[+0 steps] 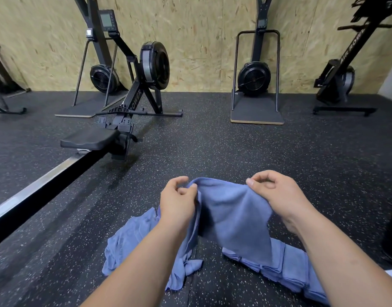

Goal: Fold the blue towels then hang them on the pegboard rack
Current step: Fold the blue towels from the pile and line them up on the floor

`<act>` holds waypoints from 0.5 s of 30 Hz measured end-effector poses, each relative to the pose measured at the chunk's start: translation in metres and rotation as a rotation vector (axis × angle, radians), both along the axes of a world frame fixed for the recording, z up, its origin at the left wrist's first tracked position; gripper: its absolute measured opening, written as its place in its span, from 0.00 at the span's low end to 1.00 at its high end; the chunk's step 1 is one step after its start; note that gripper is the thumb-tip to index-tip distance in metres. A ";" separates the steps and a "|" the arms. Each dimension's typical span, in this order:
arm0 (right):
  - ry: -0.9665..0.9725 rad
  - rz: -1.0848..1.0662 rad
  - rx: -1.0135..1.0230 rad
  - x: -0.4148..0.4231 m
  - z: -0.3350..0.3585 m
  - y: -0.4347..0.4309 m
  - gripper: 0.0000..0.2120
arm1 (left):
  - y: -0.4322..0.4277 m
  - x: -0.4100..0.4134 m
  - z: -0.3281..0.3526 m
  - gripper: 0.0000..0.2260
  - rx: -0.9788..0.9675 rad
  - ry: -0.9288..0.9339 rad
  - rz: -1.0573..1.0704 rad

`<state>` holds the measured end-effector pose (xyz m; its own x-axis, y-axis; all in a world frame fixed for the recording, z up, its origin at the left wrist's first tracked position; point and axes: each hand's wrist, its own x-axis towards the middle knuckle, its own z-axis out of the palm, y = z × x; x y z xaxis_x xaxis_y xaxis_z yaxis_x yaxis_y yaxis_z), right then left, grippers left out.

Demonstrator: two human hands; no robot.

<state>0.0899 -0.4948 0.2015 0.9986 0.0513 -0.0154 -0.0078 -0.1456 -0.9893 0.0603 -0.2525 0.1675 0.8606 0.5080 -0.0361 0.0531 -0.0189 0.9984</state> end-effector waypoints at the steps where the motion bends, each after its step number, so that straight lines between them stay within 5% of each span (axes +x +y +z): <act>1: 0.012 0.016 0.036 -0.001 0.001 0.001 0.05 | -0.002 -0.001 0.000 0.10 0.081 0.002 -0.043; 7: 0.098 0.181 0.150 -0.006 0.005 0.011 0.11 | -0.011 -0.007 0.004 0.09 0.368 -0.004 -0.245; 12: -0.016 0.285 -0.057 -0.009 0.003 0.016 0.25 | -0.019 -0.010 0.010 0.14 0.290 -0.116 -0.367; 15: -0.171 0.247 -0.238 -0.008 0.000 0.018 0.17 | -0.022 -0.012 0.012 0.14 0.232 -0.152 -0.406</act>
<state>0.0817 -0.4771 0.2012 0.9459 0.3054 0.1099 0.2184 -0.3486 -0.9115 0.0487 -0.2740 0.1800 0.9774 0.1106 0.1800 -0.1509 -0.2310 0.9612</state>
